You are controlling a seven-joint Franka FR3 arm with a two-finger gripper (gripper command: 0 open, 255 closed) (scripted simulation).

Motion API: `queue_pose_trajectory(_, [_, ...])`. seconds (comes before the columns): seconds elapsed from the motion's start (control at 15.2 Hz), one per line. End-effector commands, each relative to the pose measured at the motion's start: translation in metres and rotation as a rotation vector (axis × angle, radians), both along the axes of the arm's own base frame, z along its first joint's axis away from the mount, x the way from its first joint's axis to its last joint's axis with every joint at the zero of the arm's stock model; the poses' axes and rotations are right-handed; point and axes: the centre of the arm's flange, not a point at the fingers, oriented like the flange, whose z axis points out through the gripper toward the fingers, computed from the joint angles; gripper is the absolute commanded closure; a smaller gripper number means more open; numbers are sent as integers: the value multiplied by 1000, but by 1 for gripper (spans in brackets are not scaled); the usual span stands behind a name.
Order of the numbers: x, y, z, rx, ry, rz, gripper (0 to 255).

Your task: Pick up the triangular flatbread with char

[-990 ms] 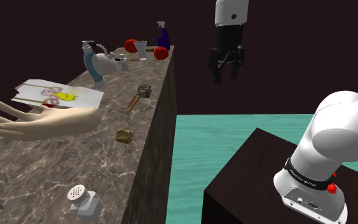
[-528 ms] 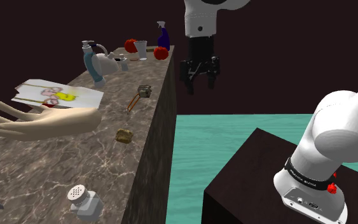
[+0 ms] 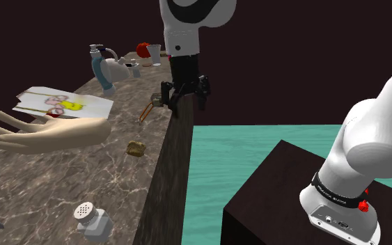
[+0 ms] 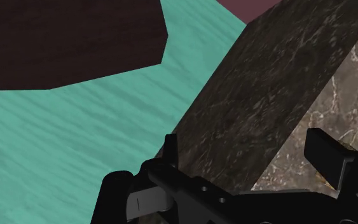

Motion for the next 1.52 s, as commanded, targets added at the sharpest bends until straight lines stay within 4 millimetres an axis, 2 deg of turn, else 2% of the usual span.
queue_pose_trajectory(0.0, [15, 25, -9, 2, 12, -9, 0])
queue_pose_trajectory(0.73, [90, 145, -52, 5, 73, -49, 0])
queue_pose_trajectory(0.79, [91, 147, -53, 6, 74, -50, 0])
queue_pose_trajectory(1.25, [91, 147, -93, 6, 74, -50, 0])
queue_pose_trajectory(1.39, [91, 147, -93, 6, 74, -50, 0])
queue_pose_trajectory(1.45, [92, 146, -93, 6, 74, -50, 255])
